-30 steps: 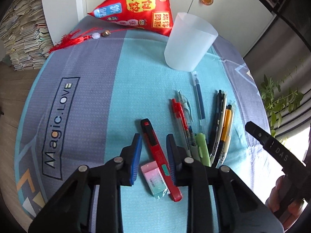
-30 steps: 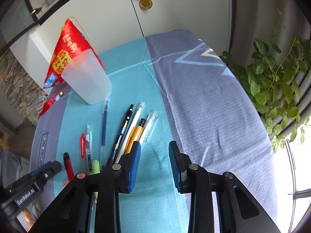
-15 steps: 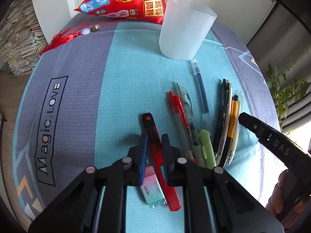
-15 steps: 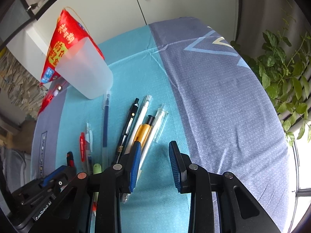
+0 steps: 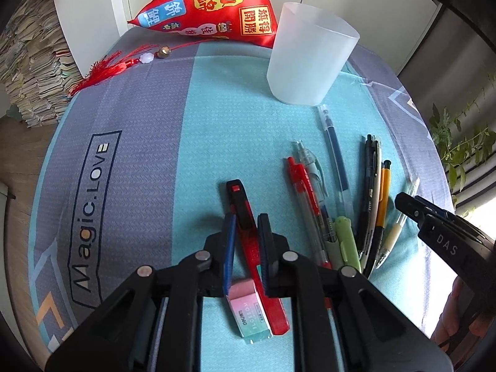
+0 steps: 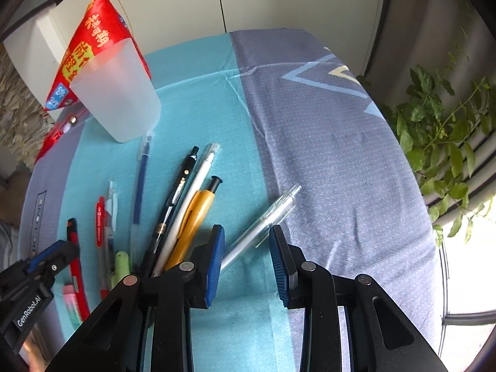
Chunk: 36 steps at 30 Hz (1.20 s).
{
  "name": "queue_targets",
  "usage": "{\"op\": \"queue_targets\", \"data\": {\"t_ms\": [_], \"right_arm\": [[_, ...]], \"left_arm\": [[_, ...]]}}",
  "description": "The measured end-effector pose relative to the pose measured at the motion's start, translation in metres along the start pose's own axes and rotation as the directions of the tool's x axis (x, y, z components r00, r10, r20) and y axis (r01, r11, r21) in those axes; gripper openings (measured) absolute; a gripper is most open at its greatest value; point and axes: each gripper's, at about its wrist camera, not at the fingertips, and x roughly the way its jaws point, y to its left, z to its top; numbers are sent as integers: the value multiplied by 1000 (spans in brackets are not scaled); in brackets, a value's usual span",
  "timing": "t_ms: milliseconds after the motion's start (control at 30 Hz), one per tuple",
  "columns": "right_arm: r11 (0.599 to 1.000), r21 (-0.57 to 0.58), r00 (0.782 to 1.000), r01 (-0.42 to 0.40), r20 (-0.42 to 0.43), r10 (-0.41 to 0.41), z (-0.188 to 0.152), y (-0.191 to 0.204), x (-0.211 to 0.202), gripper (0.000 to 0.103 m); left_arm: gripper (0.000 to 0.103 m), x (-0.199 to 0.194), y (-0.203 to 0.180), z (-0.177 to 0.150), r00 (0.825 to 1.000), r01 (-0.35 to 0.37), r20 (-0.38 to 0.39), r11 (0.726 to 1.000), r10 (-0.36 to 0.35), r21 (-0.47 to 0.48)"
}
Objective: Organize stationery
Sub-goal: 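Grasp clear pen with right tool while left tool grasps red box cutter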
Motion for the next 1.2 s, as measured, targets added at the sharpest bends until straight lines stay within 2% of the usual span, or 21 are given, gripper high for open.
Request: {"op": "queue_targets", "data": {"t_ms": [133,233,333,400,467,600,900,1200], "right_arm": [[1000,-20,1000,4,14,-4,3,7,3,32],[997,-71,999,-26,24,28,4,14,4,25],[991,-104,996,-87,13,89,1,16,0,13],[984,-139,993,-111,14,114,-3,18,-6,11],[975,-180,991,-129,0,132,-8,17,-11,11],[972,-176,987,-158,-47,152,-14,11,-13,11],[978,-168,991,-127,-66,117,-5,13,-6,11],[975,-214,996,-59,-76,43,14,32,9,12]], "left_arm": [[12,2,-4,-1,1000,4,0,1000,-4,13],[12,4,-8,1,1000,25,3,999,-25,26],[9,3,-12,0,997,72,13,996,-73,53],[9,1,-17,-1,994,110,16,991,-111,76],[9,-1,-21,-2,994,108,23,990,-110,95],[9,2,-24,-4,995,99,3,990,-100,98],[13,5,-26,-4,997,72,-3,992,-72,108],[14,13,-25,3,998,66,-15,992,-64,108]]}}
